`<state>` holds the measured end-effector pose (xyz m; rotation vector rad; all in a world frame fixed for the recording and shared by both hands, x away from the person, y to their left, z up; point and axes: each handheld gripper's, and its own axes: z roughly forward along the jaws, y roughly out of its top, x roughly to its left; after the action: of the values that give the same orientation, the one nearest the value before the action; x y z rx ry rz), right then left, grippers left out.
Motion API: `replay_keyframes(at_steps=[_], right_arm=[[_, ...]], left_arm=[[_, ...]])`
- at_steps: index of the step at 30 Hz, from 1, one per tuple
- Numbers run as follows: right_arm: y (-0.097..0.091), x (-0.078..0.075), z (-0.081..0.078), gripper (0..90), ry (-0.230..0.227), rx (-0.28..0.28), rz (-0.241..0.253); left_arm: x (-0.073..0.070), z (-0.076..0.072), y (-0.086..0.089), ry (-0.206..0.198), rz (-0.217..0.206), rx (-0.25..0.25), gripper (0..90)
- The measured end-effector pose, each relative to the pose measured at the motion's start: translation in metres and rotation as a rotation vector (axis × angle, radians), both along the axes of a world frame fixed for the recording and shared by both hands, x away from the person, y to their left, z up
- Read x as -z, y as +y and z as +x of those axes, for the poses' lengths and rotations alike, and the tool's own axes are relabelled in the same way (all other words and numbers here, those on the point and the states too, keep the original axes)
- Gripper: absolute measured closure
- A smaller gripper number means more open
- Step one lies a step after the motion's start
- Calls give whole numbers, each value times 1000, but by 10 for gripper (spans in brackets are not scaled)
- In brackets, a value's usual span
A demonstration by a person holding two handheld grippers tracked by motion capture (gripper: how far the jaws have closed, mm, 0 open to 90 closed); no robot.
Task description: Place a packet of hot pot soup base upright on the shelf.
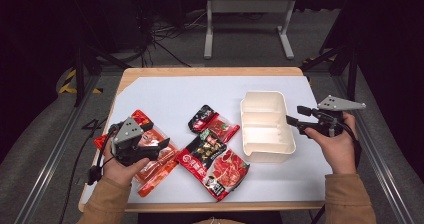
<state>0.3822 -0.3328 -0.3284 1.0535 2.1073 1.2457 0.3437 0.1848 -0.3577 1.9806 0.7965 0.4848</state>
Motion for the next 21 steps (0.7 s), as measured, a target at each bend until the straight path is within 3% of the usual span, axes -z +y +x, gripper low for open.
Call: replay_keyframes(at_steps=[3, 7, 14, 18, 21], right_arm=[[2, 0, 0, 398, -1, -3, -4], [4, 0, 0, 382, -2, -4, -6], [4, 1, 0, 377, -1, 1, -3], [5, 3, 0, 371, 3, 1, -3], [7, 4, 1, 372, 6, 0, -8]], left_arm=[[3, 0, -6, -8, 7, -1, 287], [11, 4, -12, 28, -45, 16, 311], [27, 7, -32, 71, -5, 27, 360], [35, 8, -36, 95, -17, 32, 388], [45, 13, -42, 135, -11, 42, 392]])
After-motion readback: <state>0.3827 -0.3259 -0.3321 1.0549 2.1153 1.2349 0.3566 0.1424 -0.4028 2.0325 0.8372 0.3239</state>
